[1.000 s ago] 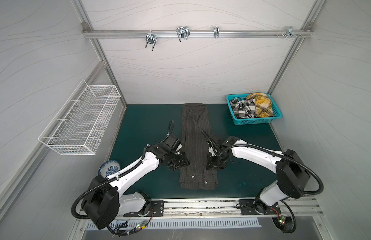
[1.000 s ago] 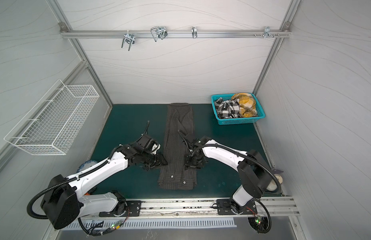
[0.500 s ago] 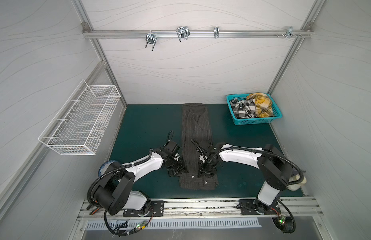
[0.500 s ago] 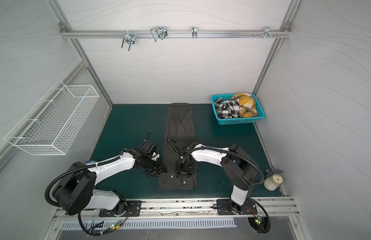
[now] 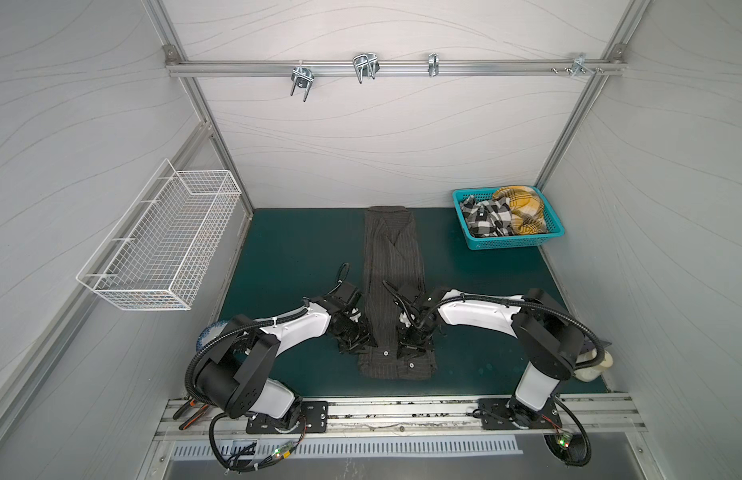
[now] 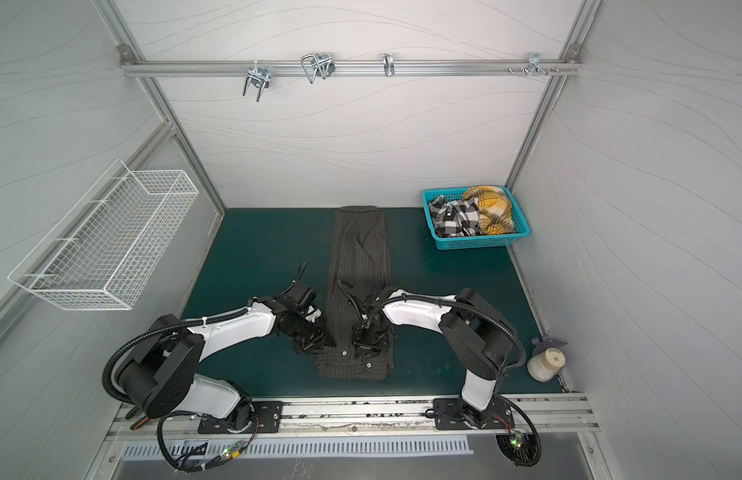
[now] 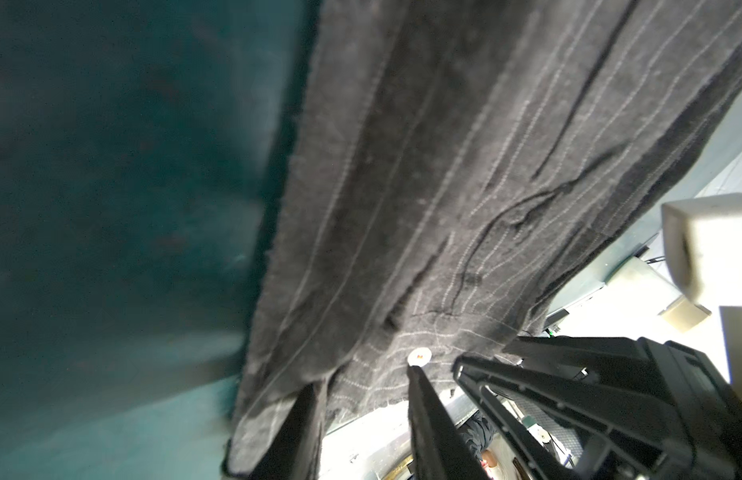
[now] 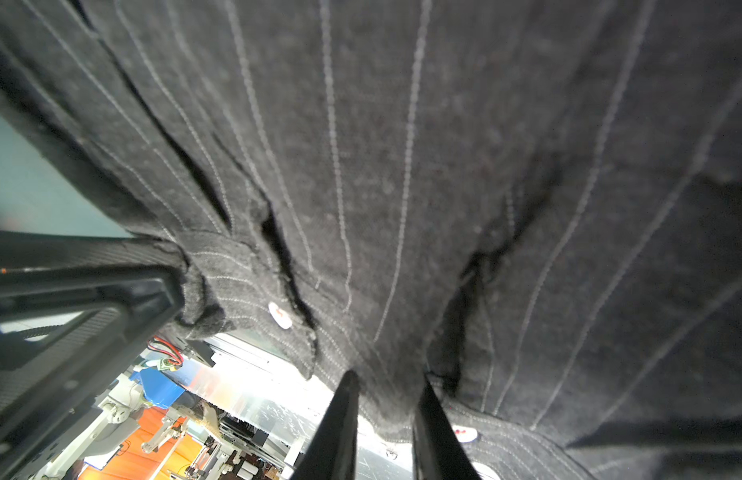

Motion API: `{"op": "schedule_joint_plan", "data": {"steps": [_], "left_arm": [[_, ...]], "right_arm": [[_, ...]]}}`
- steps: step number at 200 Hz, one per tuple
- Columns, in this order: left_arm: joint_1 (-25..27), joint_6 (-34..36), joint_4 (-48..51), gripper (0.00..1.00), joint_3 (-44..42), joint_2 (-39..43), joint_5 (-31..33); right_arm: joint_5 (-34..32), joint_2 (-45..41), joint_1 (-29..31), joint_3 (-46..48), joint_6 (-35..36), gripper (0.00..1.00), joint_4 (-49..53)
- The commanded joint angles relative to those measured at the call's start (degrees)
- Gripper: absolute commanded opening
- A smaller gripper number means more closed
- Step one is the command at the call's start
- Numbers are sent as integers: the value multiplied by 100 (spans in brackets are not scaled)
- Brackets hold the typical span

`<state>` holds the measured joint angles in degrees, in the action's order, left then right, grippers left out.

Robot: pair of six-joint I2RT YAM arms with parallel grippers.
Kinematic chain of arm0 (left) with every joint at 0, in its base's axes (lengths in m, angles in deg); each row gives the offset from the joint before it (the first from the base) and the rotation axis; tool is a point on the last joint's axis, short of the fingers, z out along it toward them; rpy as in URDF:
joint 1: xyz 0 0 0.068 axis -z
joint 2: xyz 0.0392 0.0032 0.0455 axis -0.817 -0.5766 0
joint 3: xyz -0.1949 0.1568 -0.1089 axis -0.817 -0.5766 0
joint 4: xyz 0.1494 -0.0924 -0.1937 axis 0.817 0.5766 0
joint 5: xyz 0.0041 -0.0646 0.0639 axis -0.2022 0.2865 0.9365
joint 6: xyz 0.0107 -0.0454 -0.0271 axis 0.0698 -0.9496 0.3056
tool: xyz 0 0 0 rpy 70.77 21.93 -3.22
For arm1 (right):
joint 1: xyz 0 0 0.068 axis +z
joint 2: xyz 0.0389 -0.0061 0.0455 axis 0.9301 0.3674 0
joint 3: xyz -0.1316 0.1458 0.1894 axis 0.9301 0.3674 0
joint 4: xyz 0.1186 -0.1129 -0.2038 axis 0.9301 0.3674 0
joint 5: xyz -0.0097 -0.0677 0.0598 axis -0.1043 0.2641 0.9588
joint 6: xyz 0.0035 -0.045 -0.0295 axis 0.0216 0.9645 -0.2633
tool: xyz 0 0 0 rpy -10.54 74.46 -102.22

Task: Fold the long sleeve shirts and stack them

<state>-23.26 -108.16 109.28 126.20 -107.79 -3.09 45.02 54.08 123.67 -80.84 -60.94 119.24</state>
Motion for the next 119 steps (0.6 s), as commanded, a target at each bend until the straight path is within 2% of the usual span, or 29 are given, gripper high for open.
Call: {"op": "schedule_joint_plan", "data": {"steps": [1, 30, 80, 119], "left_arm": [[50, -137, -207, 33, 243, 22, -167], [116, -59, 104, 36, 370, 293, 128], [108, 104, 95, 31, 332, -342, 175], [194, 94, 133, 29, 426, -483, 199]], "right_arm": [[24, 10, -17, 55, -139, 24, 6], [27, 1, -38, 107, -163, 22, -27], [61, -51, -89, 193, -200, 20, -95], [95, -53, -117, 221, -201, 19, -127]]}}
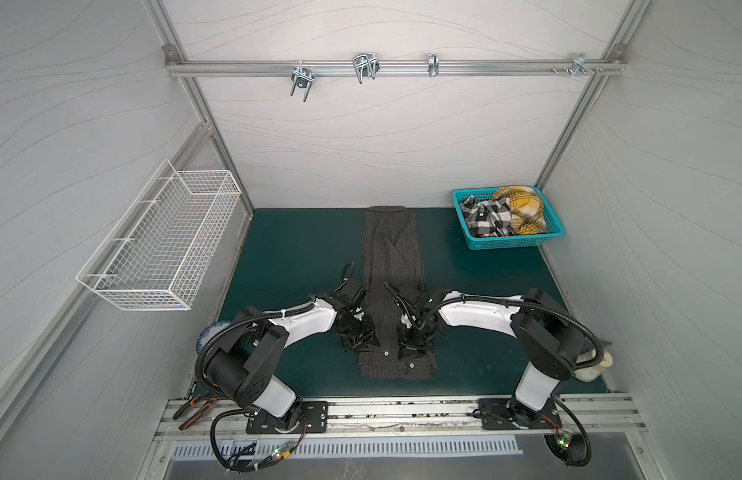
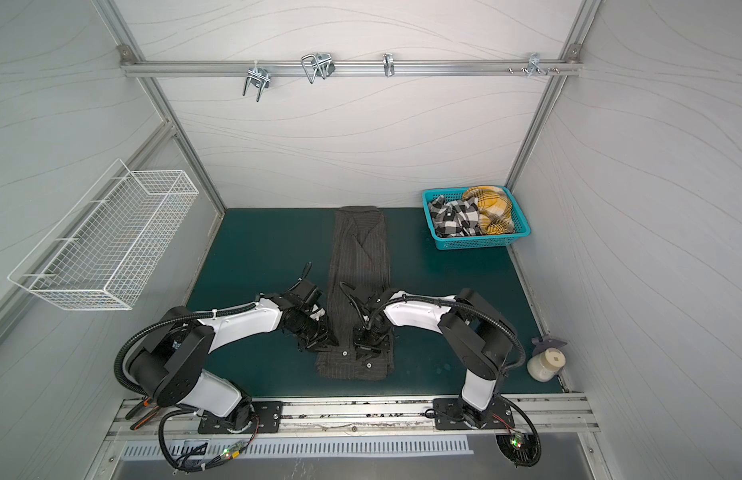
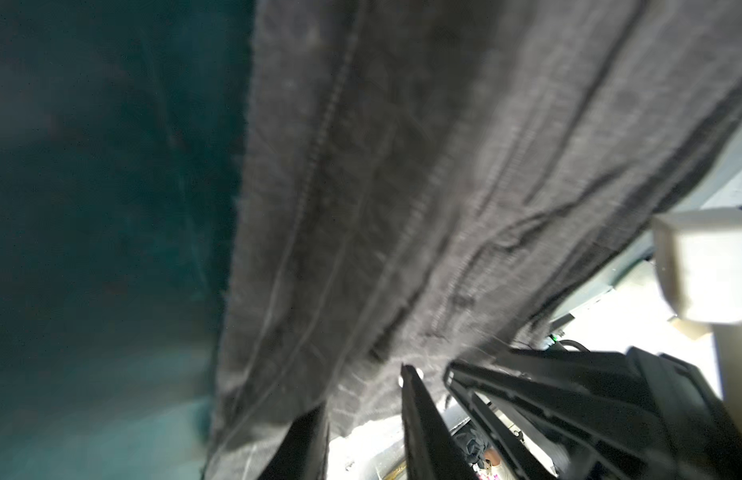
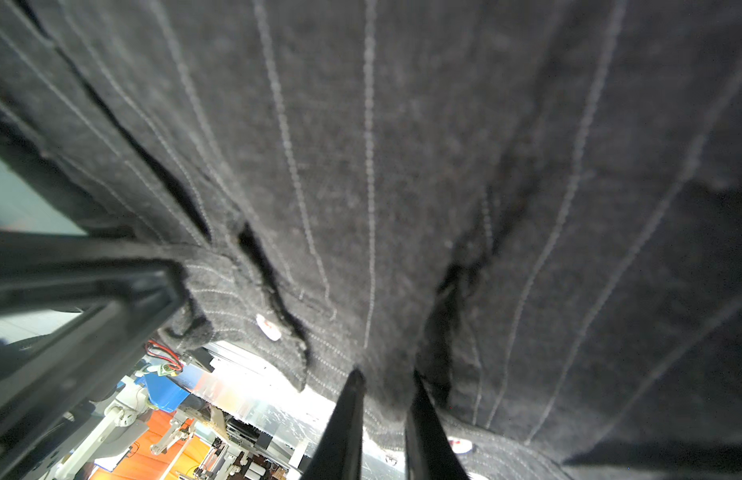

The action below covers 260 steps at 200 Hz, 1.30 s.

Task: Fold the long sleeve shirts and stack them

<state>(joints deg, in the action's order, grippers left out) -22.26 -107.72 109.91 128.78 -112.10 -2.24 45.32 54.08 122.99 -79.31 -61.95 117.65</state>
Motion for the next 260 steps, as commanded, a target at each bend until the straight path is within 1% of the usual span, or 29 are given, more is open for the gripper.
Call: {"op": "schedule_joint_plan", "data": {"steps": [1, 22, 41, 50, 70, 83, 99, 130, 176, 200, 233, 260], "left_arm": [[99, 46, 71, 29, 165, -52, 113], [203, -6, 28, 28, 170, -93, 85], [296, -67, -42, 25, 163, -147, 67], [315, -94, -91, 20, 136, -165, 51], [311, -132, -96, 5, 126, -164, 42], [309, -164, -73, 0, 149, -95, 15], [313, -178, 17, 0, 224, 44, -17], [309, -197, 300, 0, 406, 389, -17], [379, -285, 576, 0, 275, 960, 26], [447, -300, 522, 0, 58, 950, -11], [470, -301, 380, 0, -271, 897, -46], [473, -173, 419, 0, -340, 785, 30]], "right_arm": [[65, -52, -49, 65, -95, 19, 26], [75, -34, -57, 61, -100, 18, 11], [99, -25, -66, 65, -100, 18, 18], [93, -27, -75, 70, -100, 17, 10], [109, -47, -84, 78, -99, 17, 14], [112, -65, -93, 57, -79, 17, 55], [35, -125, -89, -6, -22, 17, 183], [-98, -352, -92, -163, 39, 8, 464], [-13, -688, -58, -49, -18, 8, 546], [210, -706, -32, 161, -129, 6, 305], [225, -641, -5, 361, -196, 5, 253], [271, -506, 28, 471, -240, 5, 141]]}}
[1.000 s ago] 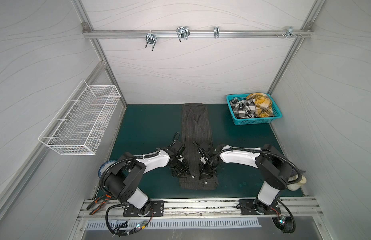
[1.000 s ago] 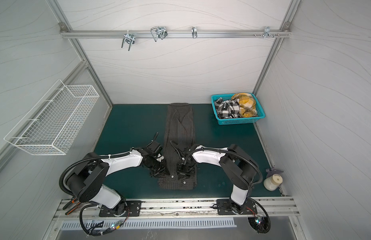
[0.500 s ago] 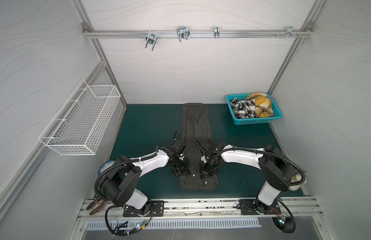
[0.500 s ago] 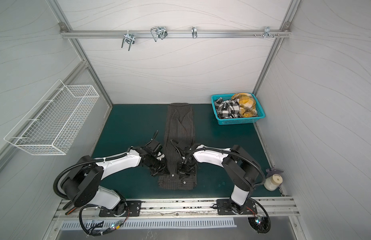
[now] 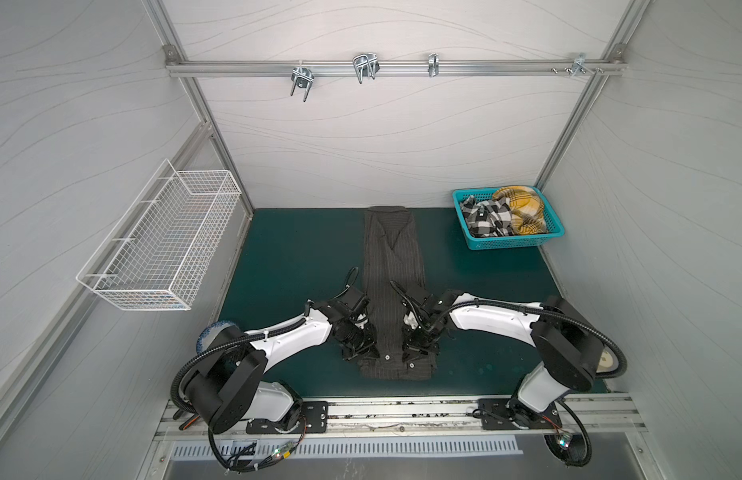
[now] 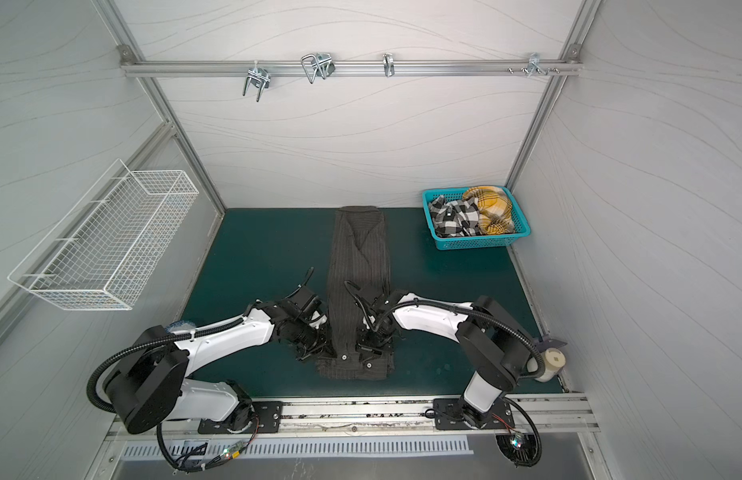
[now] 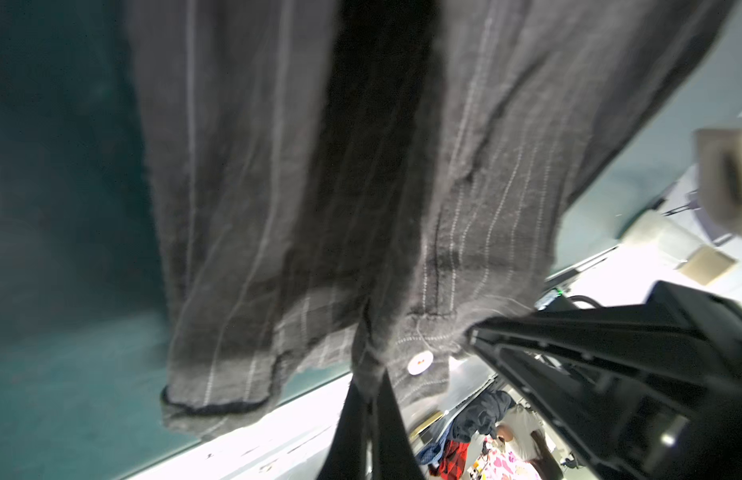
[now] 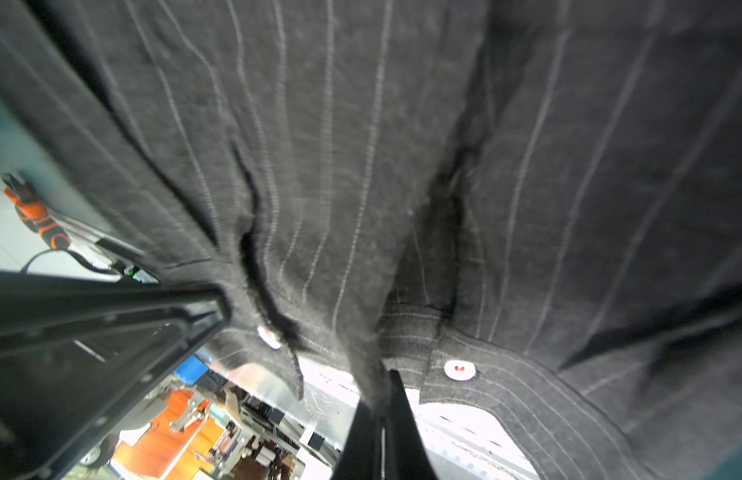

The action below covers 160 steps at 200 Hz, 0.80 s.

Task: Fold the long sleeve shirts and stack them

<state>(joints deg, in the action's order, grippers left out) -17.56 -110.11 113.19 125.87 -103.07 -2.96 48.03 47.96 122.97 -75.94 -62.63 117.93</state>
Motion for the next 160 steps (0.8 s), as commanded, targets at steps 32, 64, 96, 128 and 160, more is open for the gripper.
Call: {"op": "schedule_joint_plan", "data": {"steps": [32, 64, 96, 128, 160], "left_arm": [[2, 127, -110, 24, -69, -461, 166], [-8, 172, 3, 35, 159, -433, 331], [-13, 433, 1018, 40, 719, 309, 896], [-187, 805, 1695, 47, 997, 894, 1027], [-279, 896, 1407, 24, 1105, 679, 690]], "right_arm": [[-24, 243, 24, 86, -165, 16, 96], [-167, 124, 15, -91, -59, 44, 345], [-624, -550, -98, -355, 192, 48, 1067], [-1048, -1193, -447, -492, 502, 46, 1747], [-1124, -1407, -787, -475, 734, 35, 1897]]}}
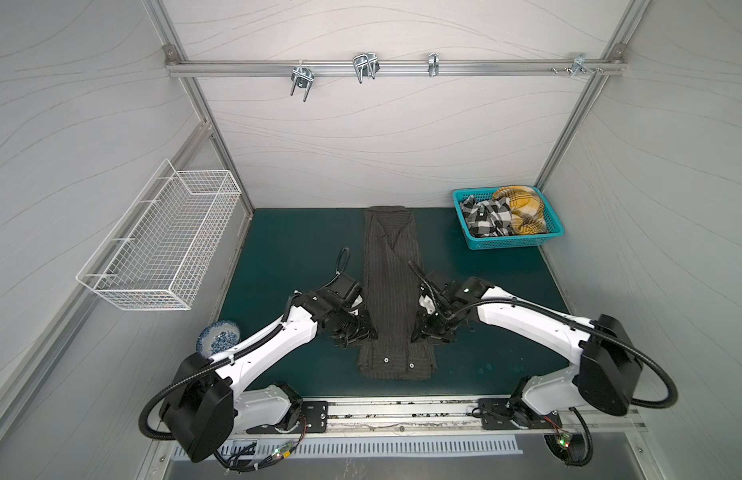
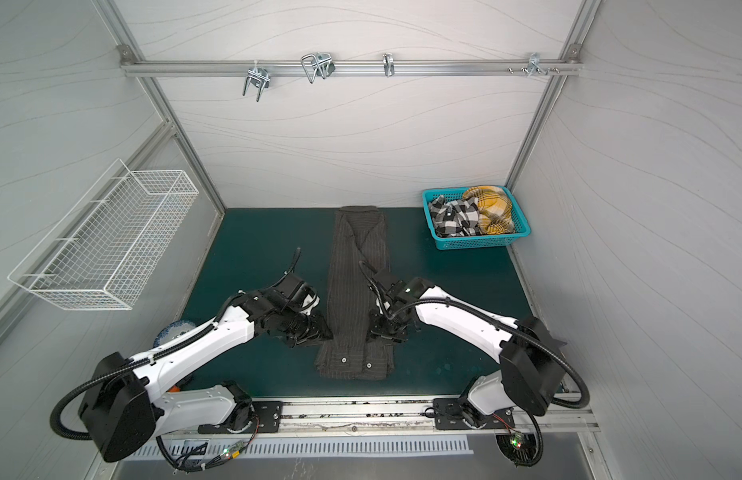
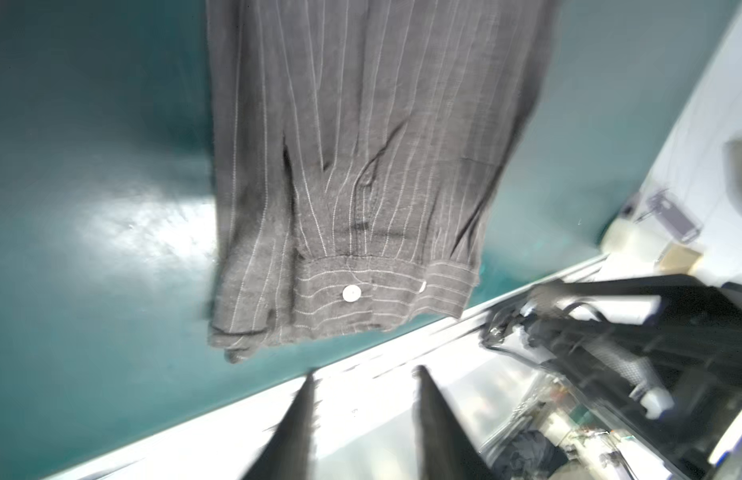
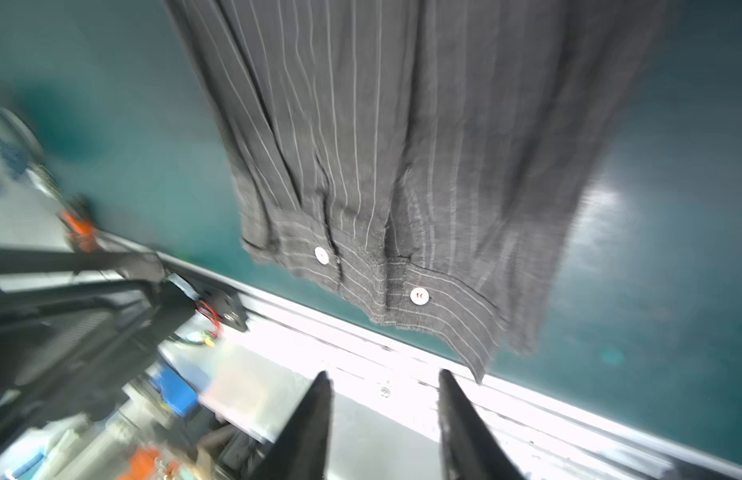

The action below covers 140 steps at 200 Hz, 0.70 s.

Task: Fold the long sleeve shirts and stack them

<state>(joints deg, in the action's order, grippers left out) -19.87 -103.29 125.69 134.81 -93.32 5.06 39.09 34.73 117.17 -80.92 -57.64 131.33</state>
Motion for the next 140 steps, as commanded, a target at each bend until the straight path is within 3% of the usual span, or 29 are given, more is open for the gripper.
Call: {"op": "schedule_joint_plan", "data": {"steps": [1, 26, 75, 118, 140], "left_arm": [[-47, 222, 147, 23, 218, -326, -141], [45, 197, -247, 10, 344, -1072, -427], [247, 38, -925, 0, 216, -2112, -522], [267, -95, -1352, 2, -399, -2296, -658], [266, -85, -1146, 22, -319, -1586, -619]], "right_arm": [[-223, -81, -225, 30, 235, 35, 553], [-52, -53, -611, 338, 304, 30, 365], [308, 489, -656, 902, 307, 24, -291], [224, 652, -593, 927, 302, 25, -268], [-254, 450, -534, 548, 490, 42, 315]]}}
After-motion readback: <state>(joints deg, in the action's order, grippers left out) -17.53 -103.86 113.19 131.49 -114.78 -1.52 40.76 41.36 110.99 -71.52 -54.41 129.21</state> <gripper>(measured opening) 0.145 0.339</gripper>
